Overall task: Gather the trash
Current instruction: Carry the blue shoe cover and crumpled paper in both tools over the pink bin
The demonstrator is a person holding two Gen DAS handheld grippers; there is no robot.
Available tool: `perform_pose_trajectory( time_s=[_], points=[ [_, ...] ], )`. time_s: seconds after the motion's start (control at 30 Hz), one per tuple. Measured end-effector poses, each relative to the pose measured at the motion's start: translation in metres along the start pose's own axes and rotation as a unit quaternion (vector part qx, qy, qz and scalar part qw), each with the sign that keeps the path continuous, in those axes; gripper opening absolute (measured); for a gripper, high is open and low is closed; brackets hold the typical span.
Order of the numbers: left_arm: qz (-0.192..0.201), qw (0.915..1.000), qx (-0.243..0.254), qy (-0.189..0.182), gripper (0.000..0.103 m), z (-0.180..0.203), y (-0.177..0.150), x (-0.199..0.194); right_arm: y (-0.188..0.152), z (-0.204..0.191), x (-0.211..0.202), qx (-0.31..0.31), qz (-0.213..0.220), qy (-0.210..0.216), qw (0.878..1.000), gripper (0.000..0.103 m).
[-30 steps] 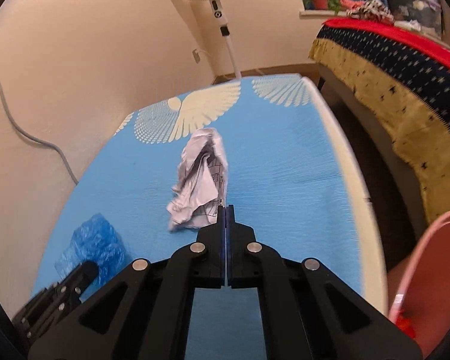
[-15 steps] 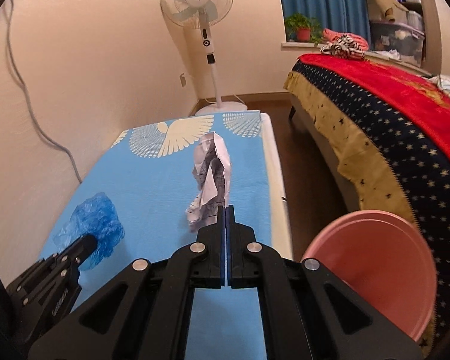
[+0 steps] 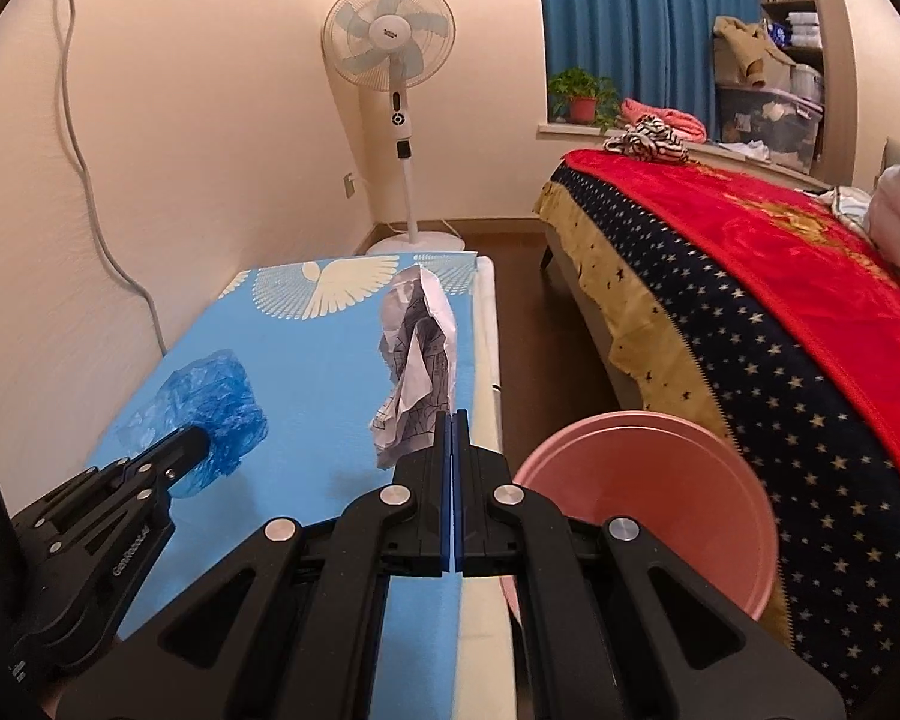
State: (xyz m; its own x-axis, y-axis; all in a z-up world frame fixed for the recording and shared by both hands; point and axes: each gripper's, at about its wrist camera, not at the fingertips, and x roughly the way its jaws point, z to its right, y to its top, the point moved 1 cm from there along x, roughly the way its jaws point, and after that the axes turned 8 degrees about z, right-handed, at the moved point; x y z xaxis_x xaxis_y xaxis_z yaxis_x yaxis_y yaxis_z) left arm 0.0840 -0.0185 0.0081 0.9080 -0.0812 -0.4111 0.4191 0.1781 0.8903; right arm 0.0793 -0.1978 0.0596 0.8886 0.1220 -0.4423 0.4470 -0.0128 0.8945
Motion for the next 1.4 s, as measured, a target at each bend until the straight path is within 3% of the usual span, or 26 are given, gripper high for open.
perform_pose_trajectory(
  time_s=[0.47, 1.4],
  points=[
    [0.006, 0.9994, 0.021, -0.026, 0.002, 0.024, -0.002, -0.012, 0.0, 0.028, -0.042, -0.001, 0.017, -0.031, 0.999, 0.0],
    [0.001, 0.9966, 0.044, -0.07, 0.002, 0.063, -0.009, 0.001, 0.005, 0.077, -0.039, 0.027, 0.021, -0.102, 0.994, 0.0]
  ],
)
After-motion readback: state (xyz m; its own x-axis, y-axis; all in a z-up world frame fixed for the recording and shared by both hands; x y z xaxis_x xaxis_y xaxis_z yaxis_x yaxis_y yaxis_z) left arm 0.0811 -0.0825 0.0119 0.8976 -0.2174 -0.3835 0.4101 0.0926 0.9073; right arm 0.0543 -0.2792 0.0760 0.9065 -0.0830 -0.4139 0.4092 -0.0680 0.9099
